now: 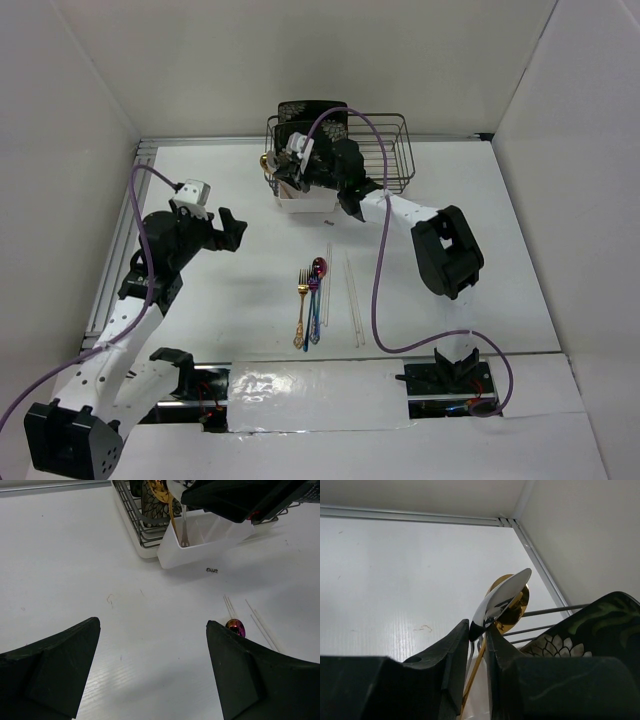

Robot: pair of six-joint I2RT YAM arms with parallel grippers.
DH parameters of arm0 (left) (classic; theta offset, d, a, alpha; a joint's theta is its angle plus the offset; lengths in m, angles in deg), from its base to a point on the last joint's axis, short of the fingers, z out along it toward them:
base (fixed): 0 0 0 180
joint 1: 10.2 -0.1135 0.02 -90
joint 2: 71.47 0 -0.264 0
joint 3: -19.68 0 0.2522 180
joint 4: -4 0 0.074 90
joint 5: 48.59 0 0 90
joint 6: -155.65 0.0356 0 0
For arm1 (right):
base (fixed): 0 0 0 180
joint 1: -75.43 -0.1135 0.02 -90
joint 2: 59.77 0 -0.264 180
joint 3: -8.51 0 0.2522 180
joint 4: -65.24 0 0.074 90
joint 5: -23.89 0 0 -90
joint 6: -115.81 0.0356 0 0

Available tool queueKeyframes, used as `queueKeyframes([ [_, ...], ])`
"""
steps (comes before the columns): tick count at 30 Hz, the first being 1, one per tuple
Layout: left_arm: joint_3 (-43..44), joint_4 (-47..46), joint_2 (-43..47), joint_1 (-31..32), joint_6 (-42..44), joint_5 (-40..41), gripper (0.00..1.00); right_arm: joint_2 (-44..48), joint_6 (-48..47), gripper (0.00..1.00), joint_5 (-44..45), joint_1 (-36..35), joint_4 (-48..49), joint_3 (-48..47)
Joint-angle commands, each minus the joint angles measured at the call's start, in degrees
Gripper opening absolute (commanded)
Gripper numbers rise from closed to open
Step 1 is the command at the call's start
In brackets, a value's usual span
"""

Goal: Sort the eating utensils into containers

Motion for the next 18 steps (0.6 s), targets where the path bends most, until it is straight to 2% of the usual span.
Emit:
queueKeyframes([
  [1, 0.0, -3.3, 0.2, -0.4, 0.9, -0.7, 1.00, 1.8, -0.9, 0.27, 1.8, -0.4, -0.8, -1.2],
  [4, 1.4, -3.4, -1.4, -0.4, 0.0, -1.5, 1.00, 2.6, -0.8, 0.28, 2.6, -0.5, -3.6, -1.7],
  [5, 2.5, -3.4, -1.8, -0.5, 0.0, -1.8, 1.00, 3.2, -0.4, 0.32, 2.6, -0.5, -3.7, -1.7],
  [6, 3.1, -3.6, -2.7, -0.5, -0.1, -1.7, 1.00, 3.6, -0.6, 0.38, 3.2, -0.5, -4.4, -1.7],
  [7, 3.6, -3.8, -3.1, -0.5, 0.1, -2.5, 1.00, 4.6, -0.6, 0.54, 3.2, -0.4, -5.1, -1.2],
  [8, 4.6, -4.0, -3.4, -0.5, 0.2, -2.7, 1.00, 5.3, -0.6, 0.57, 3.8, -0.5, -5.7, -1.2],
  [18, 7.9, -7.1, -7.2, -0.6, 1.3, -4.5, 1.00, 15.5, 0.6, 0.59, 9.2, -0.3, -13.9, 0.6],
])
